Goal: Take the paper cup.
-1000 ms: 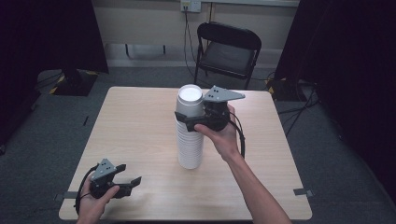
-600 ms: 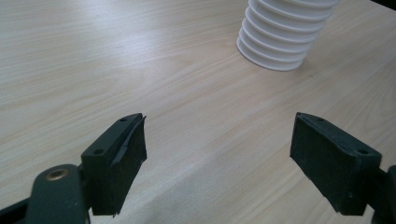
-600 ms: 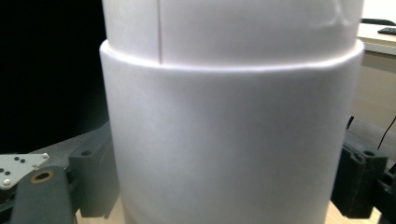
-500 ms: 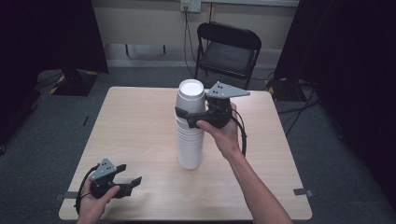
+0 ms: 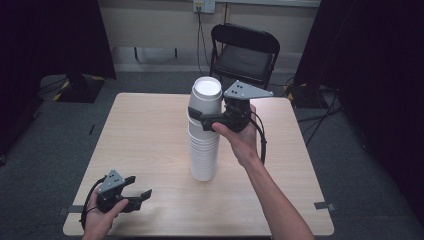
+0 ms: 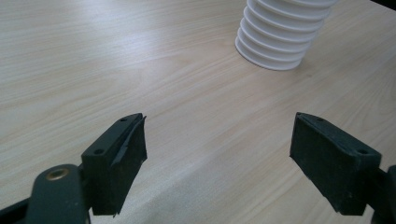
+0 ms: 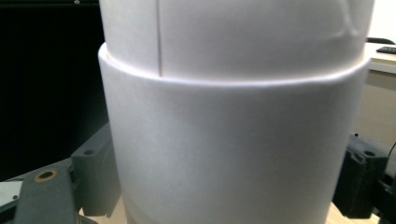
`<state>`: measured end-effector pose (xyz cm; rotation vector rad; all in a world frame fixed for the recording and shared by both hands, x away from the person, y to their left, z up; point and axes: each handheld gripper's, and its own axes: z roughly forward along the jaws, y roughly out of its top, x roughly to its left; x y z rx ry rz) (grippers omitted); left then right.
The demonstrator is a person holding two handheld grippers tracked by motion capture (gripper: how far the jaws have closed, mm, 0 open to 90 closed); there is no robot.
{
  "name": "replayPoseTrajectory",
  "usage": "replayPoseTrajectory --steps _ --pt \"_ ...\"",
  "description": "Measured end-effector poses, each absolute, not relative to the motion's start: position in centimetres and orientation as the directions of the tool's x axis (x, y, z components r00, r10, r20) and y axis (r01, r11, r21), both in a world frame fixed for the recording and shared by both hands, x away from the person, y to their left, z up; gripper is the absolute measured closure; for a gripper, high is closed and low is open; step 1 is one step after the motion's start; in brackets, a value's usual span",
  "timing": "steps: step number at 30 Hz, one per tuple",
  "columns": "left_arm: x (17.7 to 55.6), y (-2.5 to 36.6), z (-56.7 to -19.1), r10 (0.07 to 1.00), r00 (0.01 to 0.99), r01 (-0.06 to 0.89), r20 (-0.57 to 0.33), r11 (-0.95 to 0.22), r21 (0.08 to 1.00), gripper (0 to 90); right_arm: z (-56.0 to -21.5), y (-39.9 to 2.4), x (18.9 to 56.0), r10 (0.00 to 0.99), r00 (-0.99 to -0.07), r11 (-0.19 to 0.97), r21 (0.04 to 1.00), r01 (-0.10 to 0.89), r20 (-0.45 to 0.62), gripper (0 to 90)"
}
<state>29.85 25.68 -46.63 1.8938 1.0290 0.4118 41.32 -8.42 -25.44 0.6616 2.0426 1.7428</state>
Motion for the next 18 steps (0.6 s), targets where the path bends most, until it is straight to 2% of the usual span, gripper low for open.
replayPoseTrajectory --steps 9,18 --pt "29.7 25.3 -46.2 0.751 0.649 0.451 -0.123 -0.249 0.857 16.0 -24.0 -8.8 41.0 0.570 -0.821 0.081 0.991 0.106 0.041 14.8" --pt "29.4 25.0 -46.1 0.749 0.652 0.446 -0.118 -0.253 0.858 15.8 -22.6 -9.5 40.6 0.579 -0.814 0.050 0.995 0.085 0.040 14.9"
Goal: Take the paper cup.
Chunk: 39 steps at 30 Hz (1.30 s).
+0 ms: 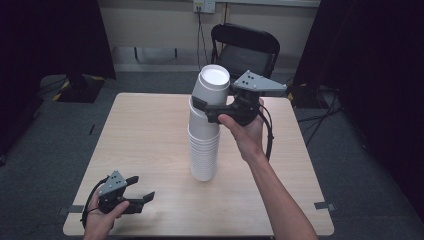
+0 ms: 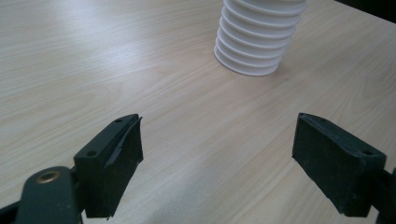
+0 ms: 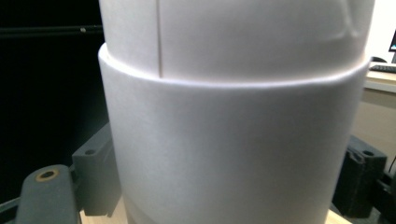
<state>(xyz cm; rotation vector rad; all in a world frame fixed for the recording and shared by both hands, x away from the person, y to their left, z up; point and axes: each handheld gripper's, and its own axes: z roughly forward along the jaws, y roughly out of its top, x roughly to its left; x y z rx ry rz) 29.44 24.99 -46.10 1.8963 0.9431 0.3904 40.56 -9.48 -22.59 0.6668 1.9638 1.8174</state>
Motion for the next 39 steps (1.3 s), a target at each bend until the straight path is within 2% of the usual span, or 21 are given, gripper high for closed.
replayPoseTrajectory --steps 4,10,14,20,28,39 --pt "29.4 24.9 -46.0 0.733 0.664 0.451 -0.145 -0.238 0.860 15.7 -22.2 -9.9 40.4 0.598 -0.800 0.064 0.993 0.095 0.038 14.8" --pt "29.4 24.7 -46.2 0.740 0.658 0.455 -0.139 -0.244 0.857 15.6 -21.8 -10.5 40.0 0.599 -0.800 0.039 0.996 0.081 0.042 14.8" --pt "29.5 24.9 -46.5 0.754 0.630 0.483 -0.187 -0.191 0.855 15.7 -21.2 -11.1 39.8 0.611 -0.791 0.029 0.997 0.068 0.036 14.9" --pt "29.4 24.7 -46.3 0.751 0.641 0.451 -0.156 -0.204 0.869 15.7 -20.8 -12.8 39.8 0.646 -0.763 0.032 0.997 0.067 0.030 14.9" --pt "29.3 24.3 -46.3 0.737 0.664 0.427 -0.126 -0.235 0.873 15.8 -22.0 -16.0 39.8 0.703 -0.709 0.033 0.995 0.095 0.044 15.0" --pt "29.1 23.7 -46.1 0.729 0.677 0.410 -0.101 -0.259 0.875 16.9 -24.7 -18.5 38.7 0.734 -0.676 0.057 0.987 0.149 0.059 15.2"
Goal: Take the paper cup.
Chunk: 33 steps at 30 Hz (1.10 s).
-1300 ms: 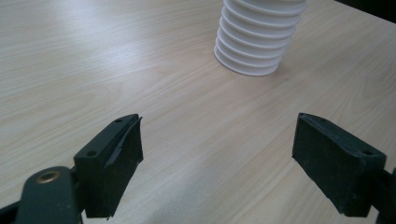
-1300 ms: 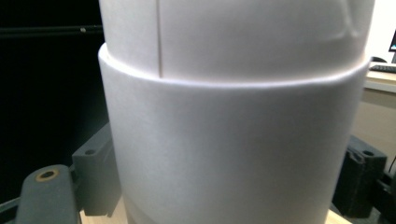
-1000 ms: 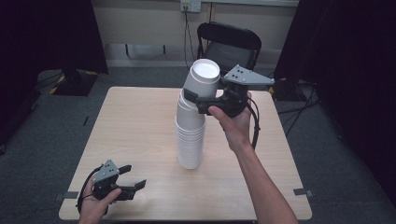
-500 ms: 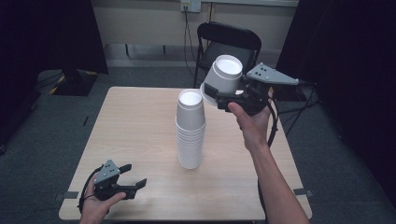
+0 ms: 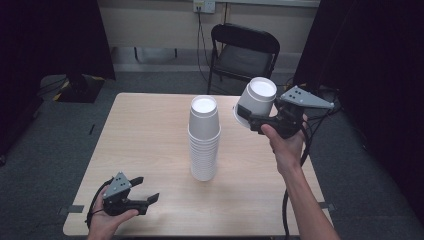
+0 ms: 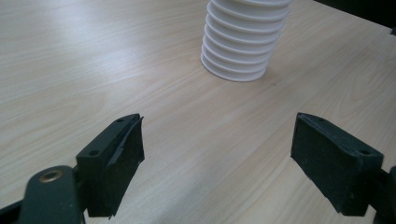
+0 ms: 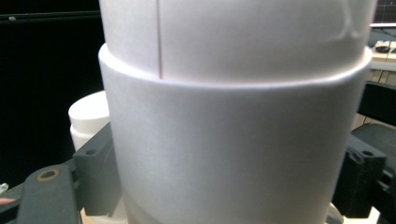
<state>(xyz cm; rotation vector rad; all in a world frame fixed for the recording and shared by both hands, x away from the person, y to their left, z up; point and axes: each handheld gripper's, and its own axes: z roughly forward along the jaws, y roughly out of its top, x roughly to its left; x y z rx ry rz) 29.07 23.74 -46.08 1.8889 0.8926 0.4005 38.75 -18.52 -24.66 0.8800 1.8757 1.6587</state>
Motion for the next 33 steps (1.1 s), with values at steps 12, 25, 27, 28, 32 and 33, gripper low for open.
replayPoseTrajectory --steps 12,25,27,28,32,33 --pt "28.7 23.1 -46.0 0.730 0.675 0.370 -0.106 -0.211 0.905 22.5 -27.4 -19.0 36.9 0.728 -0.678 0.057 0.975 0.215 0.107 15.3" --pt "28.3 21.5 -45.4 0.707 0.701 0.342 -0.092 -0.220 0.914 21.2 -32.0 -19.2 35.0 0.700 -0.683 0.043 0.942 0.332 0.209 15.4" --pt "28.2 21.0 -45.4 0.693 0.714 0.340 -0.097 -0.222 0.914 20.2 -32.9 -19.1 34.9 0.695 -0.684 0.042 0.937 0.348 0.223 15.4" --pt "28.2 20.8 -45.4 0.684 0.722 0.342 -0.105 -0.221 0.913 20.2 -33.2 -19.1 34.9 0.693 -0.684 0.040 0.935 0.353 0.228 15.4" --pt "28.2 20.0 -45.3 0.670 0.735 0.335 -0.103 -0.226 0.915 19.5 -34.9 -19.0 34.9 0.686 -0.681 0.035 0.922 0.386 0.259 15.4" --pt "28.2 19.7 -45.1 0.671 0.736 0.330 -0.094 -0.234 0.915 19.5 -35.5 -18.8 34.8 0.681 -0.680 0.036 0.916 0.400 0.271 15.4"
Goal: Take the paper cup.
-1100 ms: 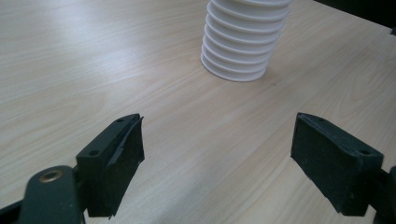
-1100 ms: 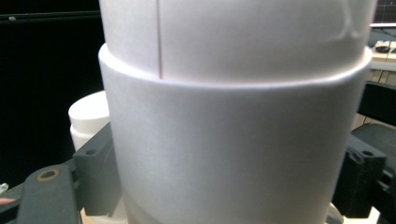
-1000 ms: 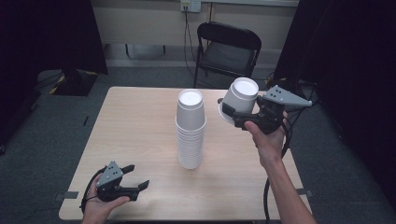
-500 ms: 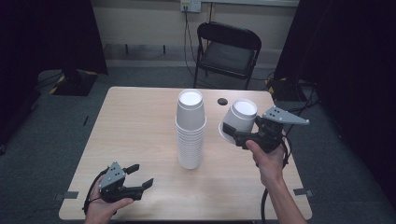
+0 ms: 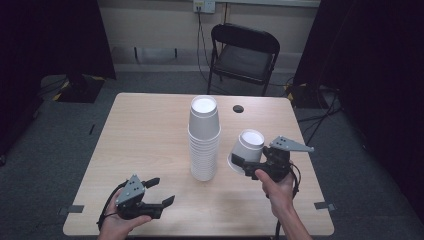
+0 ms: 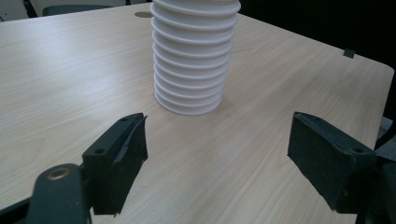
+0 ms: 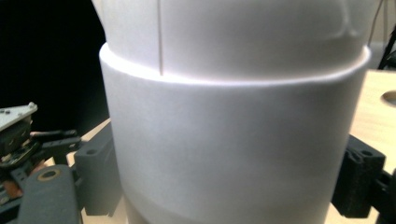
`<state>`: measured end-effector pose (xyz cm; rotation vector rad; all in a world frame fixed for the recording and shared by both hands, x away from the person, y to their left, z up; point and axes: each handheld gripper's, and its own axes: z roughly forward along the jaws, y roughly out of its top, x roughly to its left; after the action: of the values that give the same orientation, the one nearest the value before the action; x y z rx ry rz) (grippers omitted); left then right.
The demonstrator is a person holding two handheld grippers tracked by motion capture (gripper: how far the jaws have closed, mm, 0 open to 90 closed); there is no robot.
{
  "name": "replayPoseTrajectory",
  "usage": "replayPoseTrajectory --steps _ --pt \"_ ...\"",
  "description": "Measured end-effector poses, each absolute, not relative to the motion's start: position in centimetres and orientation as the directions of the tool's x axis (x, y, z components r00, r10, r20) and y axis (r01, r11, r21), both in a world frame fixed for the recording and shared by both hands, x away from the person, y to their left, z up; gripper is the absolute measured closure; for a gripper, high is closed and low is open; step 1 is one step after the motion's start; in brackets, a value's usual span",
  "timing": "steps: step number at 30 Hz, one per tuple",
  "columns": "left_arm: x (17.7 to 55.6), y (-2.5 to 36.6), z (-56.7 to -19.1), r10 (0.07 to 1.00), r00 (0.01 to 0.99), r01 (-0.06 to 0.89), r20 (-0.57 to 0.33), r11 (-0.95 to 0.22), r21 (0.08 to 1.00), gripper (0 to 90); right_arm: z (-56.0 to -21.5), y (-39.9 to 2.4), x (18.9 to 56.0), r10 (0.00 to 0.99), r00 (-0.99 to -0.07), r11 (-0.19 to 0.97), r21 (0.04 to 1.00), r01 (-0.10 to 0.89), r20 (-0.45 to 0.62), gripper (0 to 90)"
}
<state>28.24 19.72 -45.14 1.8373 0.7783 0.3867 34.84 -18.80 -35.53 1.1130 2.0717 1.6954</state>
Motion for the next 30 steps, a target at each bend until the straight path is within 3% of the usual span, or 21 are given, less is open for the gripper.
replayPoseTrajectory --steps 10,12,23,30 --pt "28.4 17.8 -44.2 0.634 0.770 0.295 -0.070 -0.257 0.920 21.5 -37.3 -17.4 34.1 0.630 -0.694 0.004 0.893 0.451 0.348 15.6" --pt "28.5 17.1 -44.0 0.640 0.768 0.266 -0.022 -0.288 0.920 25.1 -37.6 -17.0 33.9 0.614 -0.700 0.007 0.884 0.467 0.365 15.5" --pt "29.9 13.7 -44.2 0.586 0.809 0.260 -0.045 -0.288 0.922 30.4 -38.9 -14.6 33.2 0.551 -0.711 -0.006 0.854 0.521 0.437 15.6" --pt "29.4 12.9 -44.7 0.573 0.818 0.232 -0.037 -0.270 0.934 26.8 -40.4 -12.9 32.5 0.530 -0.713 0.031 0.830 0.556 0.459 15.5"
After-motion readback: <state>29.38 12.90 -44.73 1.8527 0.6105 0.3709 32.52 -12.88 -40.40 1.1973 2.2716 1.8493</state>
